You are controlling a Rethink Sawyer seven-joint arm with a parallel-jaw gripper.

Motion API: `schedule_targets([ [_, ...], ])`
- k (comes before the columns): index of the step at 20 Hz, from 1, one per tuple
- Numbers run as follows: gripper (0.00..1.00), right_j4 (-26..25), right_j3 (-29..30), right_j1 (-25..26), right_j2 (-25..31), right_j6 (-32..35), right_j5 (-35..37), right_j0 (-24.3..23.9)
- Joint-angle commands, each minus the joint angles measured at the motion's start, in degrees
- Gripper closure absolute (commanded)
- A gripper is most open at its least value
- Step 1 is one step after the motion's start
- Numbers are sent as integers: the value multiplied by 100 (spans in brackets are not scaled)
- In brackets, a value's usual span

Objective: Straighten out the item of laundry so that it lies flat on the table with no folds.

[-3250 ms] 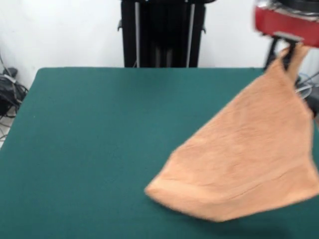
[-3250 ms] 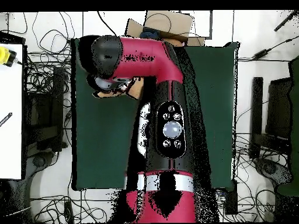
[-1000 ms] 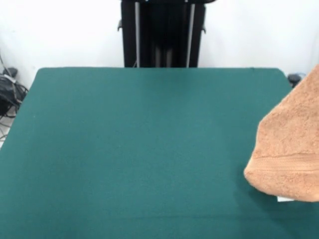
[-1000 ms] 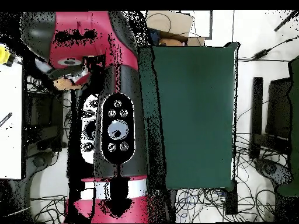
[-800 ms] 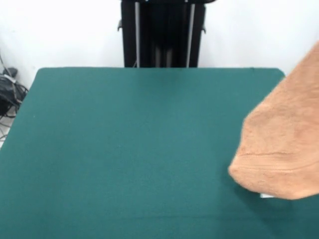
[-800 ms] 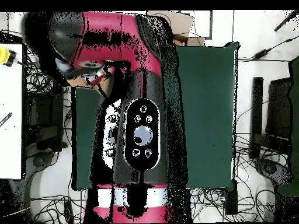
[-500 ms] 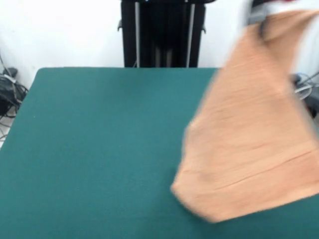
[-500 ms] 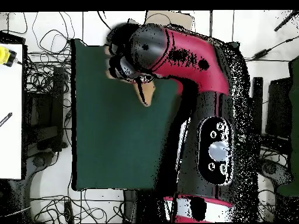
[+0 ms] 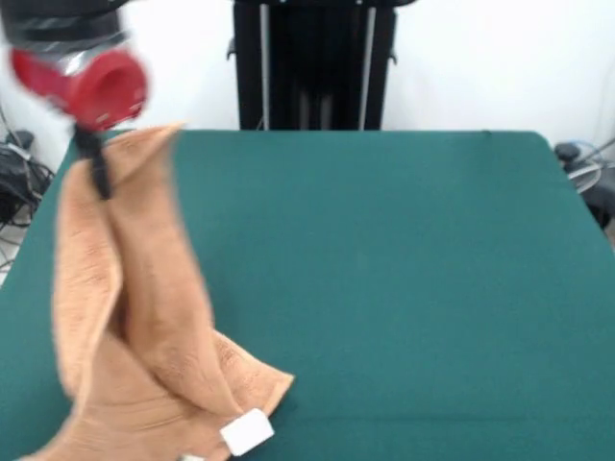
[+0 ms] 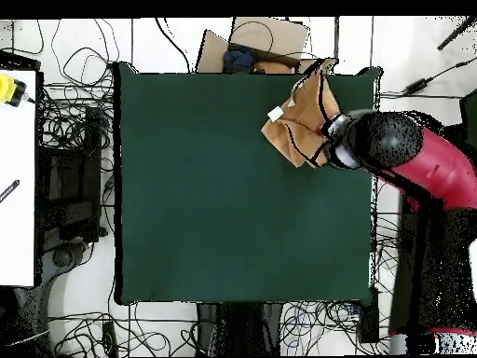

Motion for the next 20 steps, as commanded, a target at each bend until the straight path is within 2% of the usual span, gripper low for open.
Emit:
schedule_targets([
  [1, 100, -684, 1084, 579, 1031, -1503, -467, -56],
  [6, 100, -870, 715, 815, 884, -1698, -436, 114],
  [14, 100, -953, 117, 999, 626, -1775, 111, 509],
  [18, 100, -860, 350, 797, 300, -1341, 229, 701],
  [20, 100, -631, 1022, 438, 82, -826, 123, 727],
])
